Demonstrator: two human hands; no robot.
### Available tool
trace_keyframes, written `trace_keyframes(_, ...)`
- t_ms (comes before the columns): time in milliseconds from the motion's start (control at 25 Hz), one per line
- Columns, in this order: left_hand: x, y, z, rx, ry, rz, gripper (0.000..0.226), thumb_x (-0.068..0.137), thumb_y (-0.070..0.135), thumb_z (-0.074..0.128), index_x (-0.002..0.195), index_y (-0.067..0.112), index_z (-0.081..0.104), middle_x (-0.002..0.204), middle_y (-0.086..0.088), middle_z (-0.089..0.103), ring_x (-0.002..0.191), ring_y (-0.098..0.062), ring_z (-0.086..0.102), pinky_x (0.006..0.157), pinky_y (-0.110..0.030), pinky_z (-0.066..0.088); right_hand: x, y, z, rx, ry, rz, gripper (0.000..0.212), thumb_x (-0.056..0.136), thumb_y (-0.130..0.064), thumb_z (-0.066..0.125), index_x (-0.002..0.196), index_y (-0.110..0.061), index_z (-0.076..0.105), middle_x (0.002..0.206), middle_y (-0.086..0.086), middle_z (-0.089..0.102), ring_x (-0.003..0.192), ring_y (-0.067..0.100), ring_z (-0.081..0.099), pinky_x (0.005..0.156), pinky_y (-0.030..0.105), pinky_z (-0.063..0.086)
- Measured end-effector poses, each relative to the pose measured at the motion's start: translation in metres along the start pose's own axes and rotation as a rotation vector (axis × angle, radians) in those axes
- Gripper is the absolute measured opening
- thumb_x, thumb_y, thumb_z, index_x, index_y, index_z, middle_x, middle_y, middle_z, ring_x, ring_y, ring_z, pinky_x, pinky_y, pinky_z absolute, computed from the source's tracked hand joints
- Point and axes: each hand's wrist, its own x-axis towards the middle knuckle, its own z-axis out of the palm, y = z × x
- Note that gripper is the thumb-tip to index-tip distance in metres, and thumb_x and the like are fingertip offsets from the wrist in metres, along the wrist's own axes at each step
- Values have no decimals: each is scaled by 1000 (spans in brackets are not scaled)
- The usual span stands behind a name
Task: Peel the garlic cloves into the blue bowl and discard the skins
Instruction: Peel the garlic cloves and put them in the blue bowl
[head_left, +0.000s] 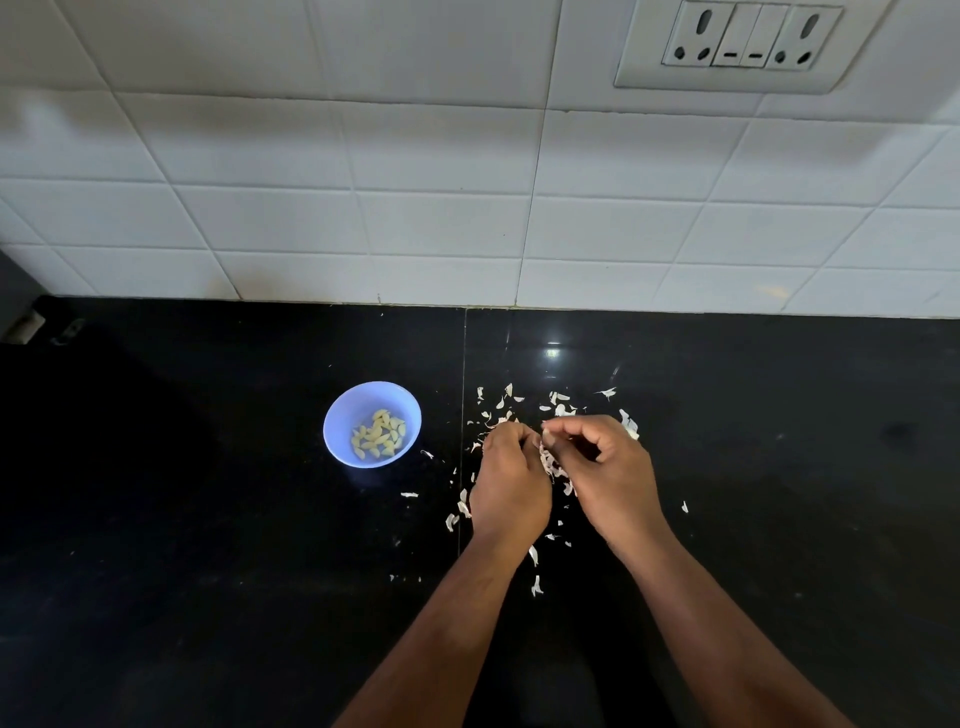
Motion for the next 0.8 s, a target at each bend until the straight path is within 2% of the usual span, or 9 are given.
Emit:
trace_keyframes(120, 0, -3, 1, -148, 28, -57, 17, 106, 37, 44, 92, 34, 54, 92, 8, 64, 83, -15, 66, 77, -54, 60, 4, -6, 0, 357, 5, 154, 15, 95, -7, 74, 106, -15, 79, 95, -2, 79, 88, 7, 72, 81, 21, 57)
trace_keyframes(280, 4, 5, -4, -320, -7, -122, 26, 105, 25, 44, 92, 10, 61, 75, -2, 62, 65, -6, 61, 68, -55, 63, 8, -7, -1, 444, 1, 199, 20, 94, -2, 73, 110, -12, 77, 81, 1, 71, 77, 12, 67, 81, 23, 57)
trace_keyframes(360, 5, 5, -7, -308, -3, -94, 34, 104, 33, 52, 86, 6, 61, 70, -3, 61, 62, -8, 59, 70, -56, 60, 7, -9, 0, 492, -2, 197, 25, 95, 0, 71, 117, -11, 76, 80, 11, 62, 77, 15, 64, 86, 25, 59)
trace_keyframes(400, 5, 5, -8, -296, 5, -82, 37, 103, 39, 56, 84, 8, 62, 69, -1, 63, 64, -11, 59, 70, -56, 60, 7, -11, 0, 490, 13, 198, 24, 95, 1, 71, 116, -10, 76, 82, 14, 65, 76, 16, 65, 85, 26, 60)
trace_keyframes(440, 5, 5, -9, -293, 15, -80, 33, 103, 41, 59, 86, 13, 65, 74, 1, 66, 68, -14, 62, 69, -55, 62, 7, -13, 0, 479, 38, 202, 21, 94, 0, 72, 112, -9, 77, 87, 16, 71, 75, 18, 68, 82, 27, 61)
trace_keyframes(520, 1, 7, -12, -360, 8, -72, 9, 103, 29, 63, 101, 24, 70, 94, 5, 71, 82, -18, 70, 64, -46, 65, 8, -17, -2, 446, 85, 220, 14, 92, -3, 75, 105, -8, 78, 92, 14, 77, 76, 21, 73, 78, 31, 63)
trace_keyframes(600, -1, 8, -13, -420, -37, -46, 13, 101, 21, 66, 111, 28, 72, 103, 5, 71, 90, -16, 71, 59, -36, 63, 7, -17, -3, 429, 98, 235, 11, 91, -5, 77, 102, -8, 78, 91, 15, 77, 79, 21, 74, 78, 30, 64)
trace_keyframes(720, -5, 12, -12, -417, -60, 2, 6, 98, 25, 73, 104, 26, 76, 97, 9, 74, 91, -11, 72, 56, -31, 61, 4, -18, -3, 434, 92, 258, 10, 90, -7, 79, 99, -7, 78, 91, 13, 77, 81, 17, 74, 75, 23, 62)
trace_keyframes(800, -6, 13, -12, -407, -26, 3, 3, 98, 24, 74, 100, 23, 76, 88, 13, 73, 79, -6, 71, 55, -32, 61, 1, -16, -3, 389, 106, 237, 8, 90, -10, 80, 97, -9, 79, 91, 6, 79, 82, 12, 75, 74, 21, 60)
